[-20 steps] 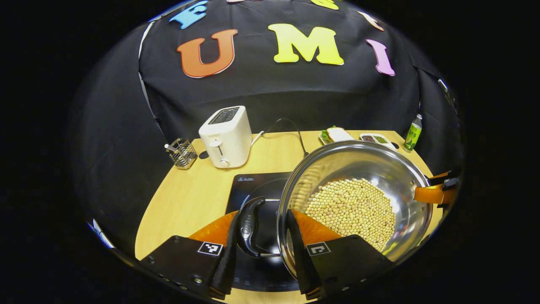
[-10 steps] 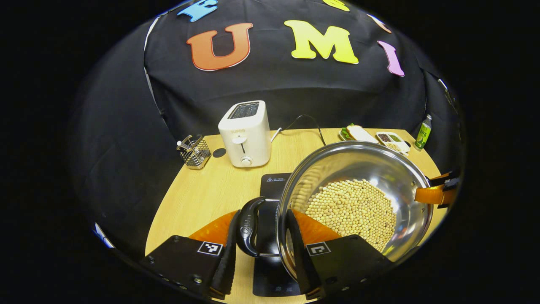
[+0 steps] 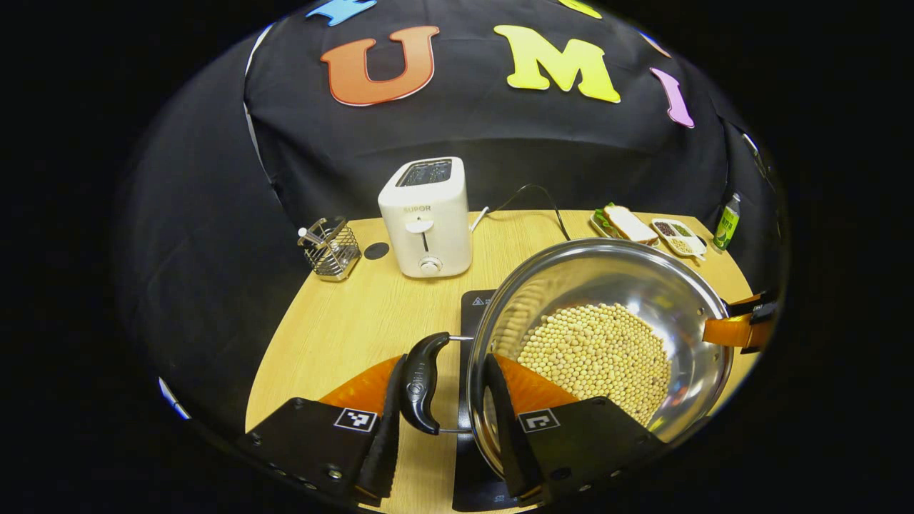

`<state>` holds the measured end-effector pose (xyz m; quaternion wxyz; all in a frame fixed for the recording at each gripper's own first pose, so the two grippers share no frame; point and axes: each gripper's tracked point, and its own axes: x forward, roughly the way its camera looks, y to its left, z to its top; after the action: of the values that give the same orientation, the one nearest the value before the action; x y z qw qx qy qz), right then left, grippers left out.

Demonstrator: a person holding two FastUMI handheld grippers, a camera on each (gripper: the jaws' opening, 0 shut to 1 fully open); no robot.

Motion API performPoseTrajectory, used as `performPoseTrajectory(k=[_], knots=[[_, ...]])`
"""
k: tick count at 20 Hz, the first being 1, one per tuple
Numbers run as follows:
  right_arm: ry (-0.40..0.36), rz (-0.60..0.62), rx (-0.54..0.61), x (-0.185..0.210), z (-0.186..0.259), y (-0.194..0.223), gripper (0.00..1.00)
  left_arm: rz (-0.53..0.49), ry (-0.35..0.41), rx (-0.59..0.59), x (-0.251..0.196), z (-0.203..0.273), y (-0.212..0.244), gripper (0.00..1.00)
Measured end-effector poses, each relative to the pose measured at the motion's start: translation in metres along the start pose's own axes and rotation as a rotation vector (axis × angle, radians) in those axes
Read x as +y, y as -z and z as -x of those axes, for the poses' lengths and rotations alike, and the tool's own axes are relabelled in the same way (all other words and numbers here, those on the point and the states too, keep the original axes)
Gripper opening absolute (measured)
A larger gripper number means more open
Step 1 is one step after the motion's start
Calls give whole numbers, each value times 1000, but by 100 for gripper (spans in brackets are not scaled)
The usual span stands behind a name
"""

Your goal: First push the handle of the pot to place it horizontally, then grasp the pot with both hands and set it on the induction cooktop.

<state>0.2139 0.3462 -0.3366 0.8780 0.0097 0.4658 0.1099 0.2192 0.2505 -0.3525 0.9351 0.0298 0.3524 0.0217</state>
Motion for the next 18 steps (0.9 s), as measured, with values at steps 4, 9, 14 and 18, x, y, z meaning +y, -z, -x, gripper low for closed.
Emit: performPoseTrajectory(k=[4, 9, 14, 18], knots=[[16, -2, 8, 2, -6, 4, 55, -6, 5, 16, 0, -12, 6, 57], [26, -5, -4, -1, -6, 5, 55, -4, 19, 4, 0, -17, 6, 57], [20, -14, -11, -1, -7, 5, 55, -13, 13, 1, 0, -16, 10, 60], [16, -34, -8, -1, -7, 5, 58, -19, -5, 14, 3, -20, 12, 77]])
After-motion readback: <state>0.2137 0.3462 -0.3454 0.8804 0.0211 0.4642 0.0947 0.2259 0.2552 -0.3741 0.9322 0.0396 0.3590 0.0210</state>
